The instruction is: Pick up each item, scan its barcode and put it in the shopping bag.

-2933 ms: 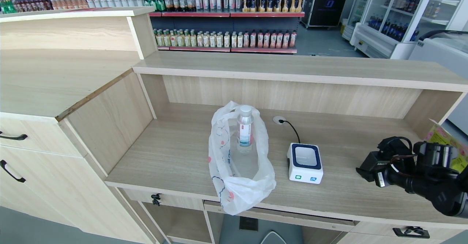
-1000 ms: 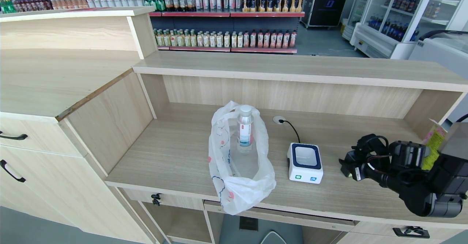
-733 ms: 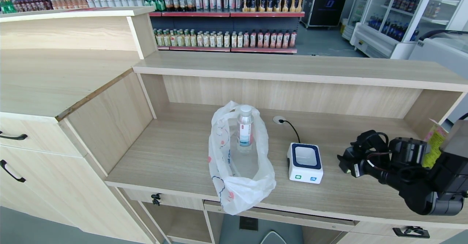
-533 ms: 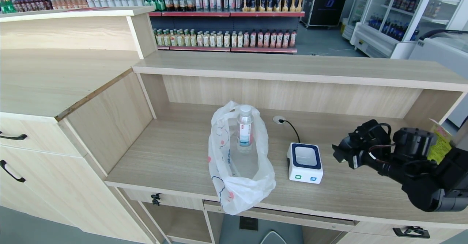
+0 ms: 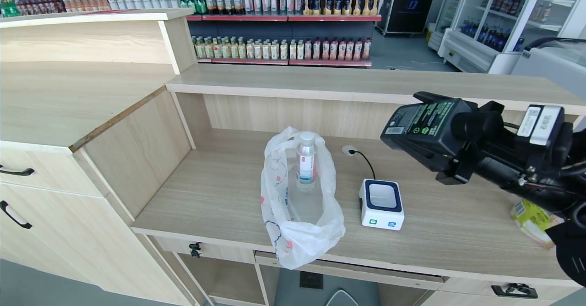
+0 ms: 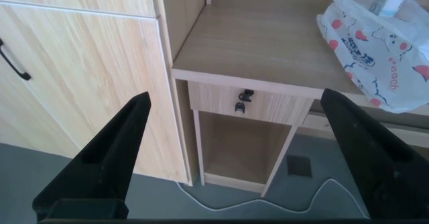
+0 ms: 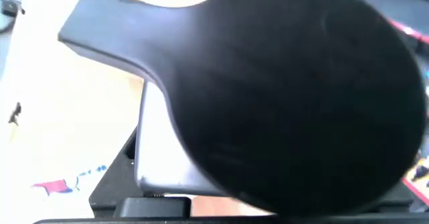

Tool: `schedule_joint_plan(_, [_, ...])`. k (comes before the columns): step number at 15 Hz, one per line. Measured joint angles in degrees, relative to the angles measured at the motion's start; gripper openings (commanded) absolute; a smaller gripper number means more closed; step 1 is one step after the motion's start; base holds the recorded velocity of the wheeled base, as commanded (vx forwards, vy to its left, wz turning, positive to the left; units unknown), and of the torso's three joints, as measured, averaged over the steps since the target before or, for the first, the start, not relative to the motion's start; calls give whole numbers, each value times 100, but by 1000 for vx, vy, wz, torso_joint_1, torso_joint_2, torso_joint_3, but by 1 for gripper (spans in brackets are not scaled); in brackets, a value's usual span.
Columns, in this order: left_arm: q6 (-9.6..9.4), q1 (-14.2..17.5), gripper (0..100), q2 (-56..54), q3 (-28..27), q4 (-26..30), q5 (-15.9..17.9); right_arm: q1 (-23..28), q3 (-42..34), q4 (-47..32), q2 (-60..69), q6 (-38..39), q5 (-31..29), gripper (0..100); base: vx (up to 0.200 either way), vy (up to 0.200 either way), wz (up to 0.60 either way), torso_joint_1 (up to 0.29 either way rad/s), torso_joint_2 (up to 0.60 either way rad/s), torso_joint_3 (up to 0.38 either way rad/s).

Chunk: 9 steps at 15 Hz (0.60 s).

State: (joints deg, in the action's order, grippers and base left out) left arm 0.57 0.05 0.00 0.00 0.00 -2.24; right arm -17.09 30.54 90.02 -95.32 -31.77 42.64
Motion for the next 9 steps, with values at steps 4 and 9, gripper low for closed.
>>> schedule_joint_plan(4, [2, 2, 100, 0, 0, 0, -2, -906, 46, -5, 428, -17, 68, 0, 0, 0, 0, 0, 0, 0])
schedule_joint_plan(9, [2, 5, 100, 0, 0, 0, -2, -2163, 135, -2, 789, -338, 40, 0, 0, 0, 0, 0, 0, 0])
